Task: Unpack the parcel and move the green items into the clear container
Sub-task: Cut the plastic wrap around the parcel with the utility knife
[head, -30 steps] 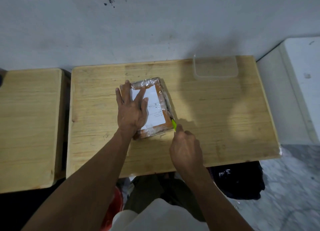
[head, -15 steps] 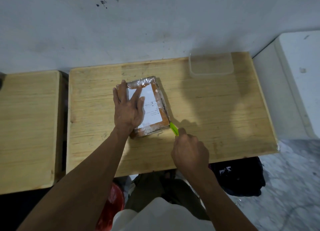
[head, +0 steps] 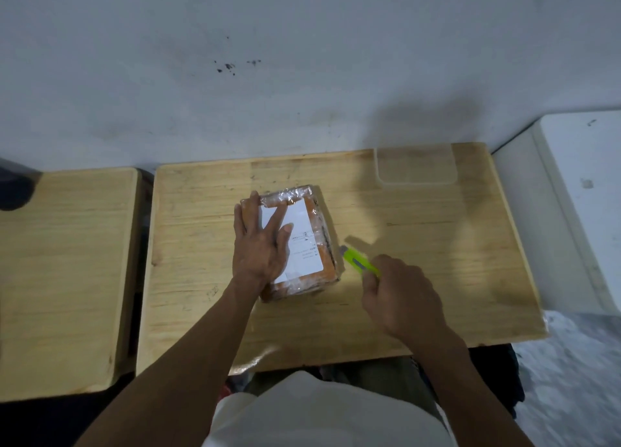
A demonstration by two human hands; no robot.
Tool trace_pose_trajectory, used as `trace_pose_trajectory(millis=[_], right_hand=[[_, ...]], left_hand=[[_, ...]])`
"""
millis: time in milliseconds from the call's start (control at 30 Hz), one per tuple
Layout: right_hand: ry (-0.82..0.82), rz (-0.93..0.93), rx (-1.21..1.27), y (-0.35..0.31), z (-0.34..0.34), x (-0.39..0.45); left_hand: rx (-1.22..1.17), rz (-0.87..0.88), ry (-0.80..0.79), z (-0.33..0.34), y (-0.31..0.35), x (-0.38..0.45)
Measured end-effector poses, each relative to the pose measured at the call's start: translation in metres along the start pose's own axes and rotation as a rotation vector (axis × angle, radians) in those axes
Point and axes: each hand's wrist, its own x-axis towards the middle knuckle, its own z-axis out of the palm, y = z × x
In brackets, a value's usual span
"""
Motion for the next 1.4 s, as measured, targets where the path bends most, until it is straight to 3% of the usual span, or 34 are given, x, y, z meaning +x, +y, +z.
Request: trace_pose_trajectory(millis=[200,400,467,633,933,1400], right_hand=[[0.197,-0.196,0.328,-0.025,0.017,0.047],[0.304,-0.392,0.260,-0.038,0.014,0.120],[0.308,-0.451,0.206,-0.034,0.008,0.145],[0.254,-0.544,0.096,-0.046,0.015,0.186],[0.133,-0.504,0.228,-0.041,0.023,0.188],[0.288,-0.146,0.587,0.016,0.054,0.079]], left_hand=[[-0.028,0.039,0.023,-0.010,-0.001,0.005],[-0.225,-0.003,0.012,-0.030,0.037,-0.004],[-0.314,-0.083,-0.008,-0.032,0.053,-0.018],[-0.382,-0.468,-0.068,-0.036,0.079,-0.051],[-0.510,-0.634,-0.025,-0.030,0.100,-0.048],[-0.125,-0.148,-0.276,-0.058,0.027,0.012]])
